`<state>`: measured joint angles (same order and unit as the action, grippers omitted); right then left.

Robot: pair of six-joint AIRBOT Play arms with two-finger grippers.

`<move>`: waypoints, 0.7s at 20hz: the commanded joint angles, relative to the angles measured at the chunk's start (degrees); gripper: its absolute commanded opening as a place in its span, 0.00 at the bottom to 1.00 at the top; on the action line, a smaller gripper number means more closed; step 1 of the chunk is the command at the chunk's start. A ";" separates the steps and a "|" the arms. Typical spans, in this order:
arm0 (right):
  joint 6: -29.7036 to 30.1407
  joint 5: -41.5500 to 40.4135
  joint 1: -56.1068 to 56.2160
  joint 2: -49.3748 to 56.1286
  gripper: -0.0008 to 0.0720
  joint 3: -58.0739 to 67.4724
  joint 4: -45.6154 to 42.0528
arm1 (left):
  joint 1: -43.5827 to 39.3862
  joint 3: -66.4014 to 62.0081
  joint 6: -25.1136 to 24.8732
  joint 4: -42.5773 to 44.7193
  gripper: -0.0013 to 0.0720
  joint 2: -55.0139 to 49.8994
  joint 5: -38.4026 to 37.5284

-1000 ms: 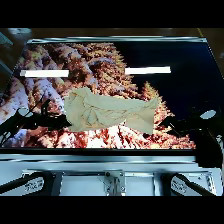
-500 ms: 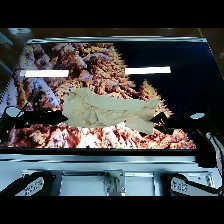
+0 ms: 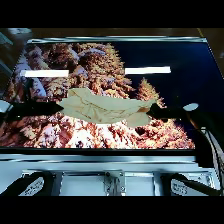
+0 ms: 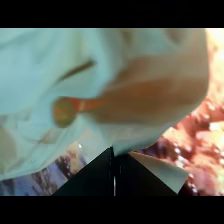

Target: Fold the shirts.

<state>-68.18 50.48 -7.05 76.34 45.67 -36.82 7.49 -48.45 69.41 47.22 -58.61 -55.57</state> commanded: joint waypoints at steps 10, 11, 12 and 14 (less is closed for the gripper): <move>6.27 -11.96 0.31 -36.15 0.10 51.74 -16.55 | 0.00 -61.46 7.85 13.16 0.07 18.60 1.11; 4.94 -11.96 0.33 -37.31 0.10 53.83 -17.70 | 0.00 -62.53 7.87 13.77 0.07 19.23 0.50; 3.61 -11.89 0.31 -38.32 0.10 55.74 -20.11 | 0.00 -62.73 7.87 15.23 0.07 20.44 -0.63; 0.55 -11.32 0.31 -40.39 0.10 57.86 -26.71 | 0.00 -62.69 9.03 18.58 0.07 22.10 -5.88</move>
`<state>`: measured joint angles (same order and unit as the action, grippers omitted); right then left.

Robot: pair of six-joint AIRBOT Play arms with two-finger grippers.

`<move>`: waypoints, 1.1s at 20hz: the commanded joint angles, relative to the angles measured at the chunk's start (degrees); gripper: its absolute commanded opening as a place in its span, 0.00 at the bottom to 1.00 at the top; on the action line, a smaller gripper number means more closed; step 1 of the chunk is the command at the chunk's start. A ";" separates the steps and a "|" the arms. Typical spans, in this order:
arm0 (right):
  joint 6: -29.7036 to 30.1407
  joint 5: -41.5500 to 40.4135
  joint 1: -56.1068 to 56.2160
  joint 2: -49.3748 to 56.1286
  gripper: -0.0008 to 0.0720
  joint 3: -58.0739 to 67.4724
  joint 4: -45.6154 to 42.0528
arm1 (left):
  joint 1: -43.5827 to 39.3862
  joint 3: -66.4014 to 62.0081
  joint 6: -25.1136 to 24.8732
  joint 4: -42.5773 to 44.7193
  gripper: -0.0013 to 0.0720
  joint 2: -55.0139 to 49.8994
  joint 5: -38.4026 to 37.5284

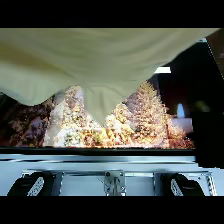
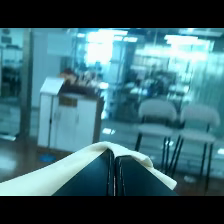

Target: Fold the shirts.

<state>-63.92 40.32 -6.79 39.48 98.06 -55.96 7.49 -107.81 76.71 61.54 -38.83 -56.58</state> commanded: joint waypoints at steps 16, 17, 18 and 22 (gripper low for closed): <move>-4.79 24.13 0.11 23.43 0.10 6.93 -11.34 | 0.00 46.49 15.37 7.50 0.07 3.32 -22.84; -4.79 19.52 0.11 27.91 0.10 6.93 -8.33 | 0.00 50.42 15.41 7.45 0.07 2.08 -18.10; -4.83 15.15 0.11 31.85 0.10 6.93 -4.96 | 0.00 53.33 15.56 7.45 0.07 0.39 -14.47; -7.08 8.90 1.40 46.58 0.10 6.93 3.06 | -0.02 58.03 15.52 6.67 0.07 -11.98 -3.32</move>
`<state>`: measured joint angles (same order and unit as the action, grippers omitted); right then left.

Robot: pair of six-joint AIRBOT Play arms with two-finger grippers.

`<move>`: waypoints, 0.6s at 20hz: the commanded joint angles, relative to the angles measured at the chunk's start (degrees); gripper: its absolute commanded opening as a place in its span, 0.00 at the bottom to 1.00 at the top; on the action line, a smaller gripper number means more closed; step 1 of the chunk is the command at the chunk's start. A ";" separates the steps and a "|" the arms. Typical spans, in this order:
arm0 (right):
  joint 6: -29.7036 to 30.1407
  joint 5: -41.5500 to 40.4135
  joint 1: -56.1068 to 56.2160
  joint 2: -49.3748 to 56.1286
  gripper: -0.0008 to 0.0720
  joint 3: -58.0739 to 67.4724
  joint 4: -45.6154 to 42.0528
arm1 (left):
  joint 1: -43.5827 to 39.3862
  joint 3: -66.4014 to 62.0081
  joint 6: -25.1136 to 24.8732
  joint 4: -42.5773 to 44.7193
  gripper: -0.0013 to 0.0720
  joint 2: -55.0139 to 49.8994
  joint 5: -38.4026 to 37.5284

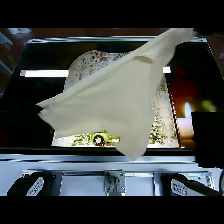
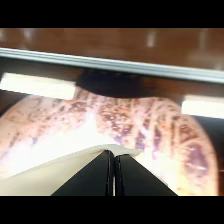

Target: Fold the shirts.

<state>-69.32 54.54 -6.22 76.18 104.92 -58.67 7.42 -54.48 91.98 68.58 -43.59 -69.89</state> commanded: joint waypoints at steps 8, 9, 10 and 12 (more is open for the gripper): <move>-13.18 7.48 8.85 26.93 0.50 0.04 4.22 | 0.07 4.42 -2.78 -8.72 0.13 -27.17 33.73; -13.68 8.39 9.38 27.69 0.82 0.07 4.22 | 0.13 4.39 -2.78 -8.79 0.29 -27.67 33.70; -13.49 9.42 9.53 27.80 0.87 0.07 4.13 | 1.07 3.91 -2.80 -8.28 0.61 -27.63 33.44; -11.58 12.28 8.33 26.47 0.87 0.11 2.27 | 6.60 -1.05 -2.80 -4.61 0.91 -27.56 25.70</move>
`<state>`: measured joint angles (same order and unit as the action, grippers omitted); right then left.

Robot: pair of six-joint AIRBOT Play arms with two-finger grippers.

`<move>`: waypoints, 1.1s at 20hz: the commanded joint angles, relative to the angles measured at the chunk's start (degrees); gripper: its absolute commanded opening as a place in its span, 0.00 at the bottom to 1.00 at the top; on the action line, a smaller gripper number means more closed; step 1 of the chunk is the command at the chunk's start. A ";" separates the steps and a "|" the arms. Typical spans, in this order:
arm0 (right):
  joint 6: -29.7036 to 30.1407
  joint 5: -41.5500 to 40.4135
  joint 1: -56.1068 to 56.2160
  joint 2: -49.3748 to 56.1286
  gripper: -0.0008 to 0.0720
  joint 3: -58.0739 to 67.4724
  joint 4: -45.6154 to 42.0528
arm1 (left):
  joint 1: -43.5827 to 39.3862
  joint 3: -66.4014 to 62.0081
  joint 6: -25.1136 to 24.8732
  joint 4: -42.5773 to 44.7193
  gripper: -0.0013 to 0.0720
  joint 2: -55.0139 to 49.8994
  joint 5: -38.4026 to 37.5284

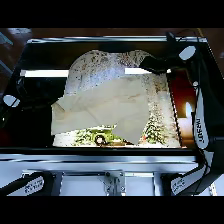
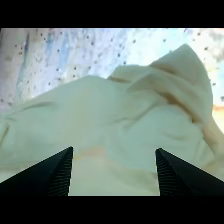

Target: Fold the shirts.

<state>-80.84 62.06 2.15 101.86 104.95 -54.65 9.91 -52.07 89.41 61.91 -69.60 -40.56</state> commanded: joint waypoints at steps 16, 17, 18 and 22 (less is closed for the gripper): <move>-0.20 26.10 -12.15 -3.87 0.87 -13.90 -9.38 | 22.84 15.80 -16.31 -2.51 0.99 -4.11 -21.31; -0.20 24.96 -11.45 -3.87 0.87 -13.90 -8.90 | 21.53 15.80 -16.31 -3.80 0.99 -4.87 -20.09; -0.15 24.33 -10.80 -3.87 0.87 -13.90 -8.79 | 20.39 15.80 -16.31 -5.25 0.99 -5.70 -19.04; -0.07 23.34 -9.35 -3.87 0.87 -13.90 -8.55 | 14.97 15.78 -16.33 -12.55 0.98 -10.32 -13.44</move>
<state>-80.95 86.83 -8.23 98.04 91.22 -63.79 28.45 -36.88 73.45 52.64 -76.90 -60.88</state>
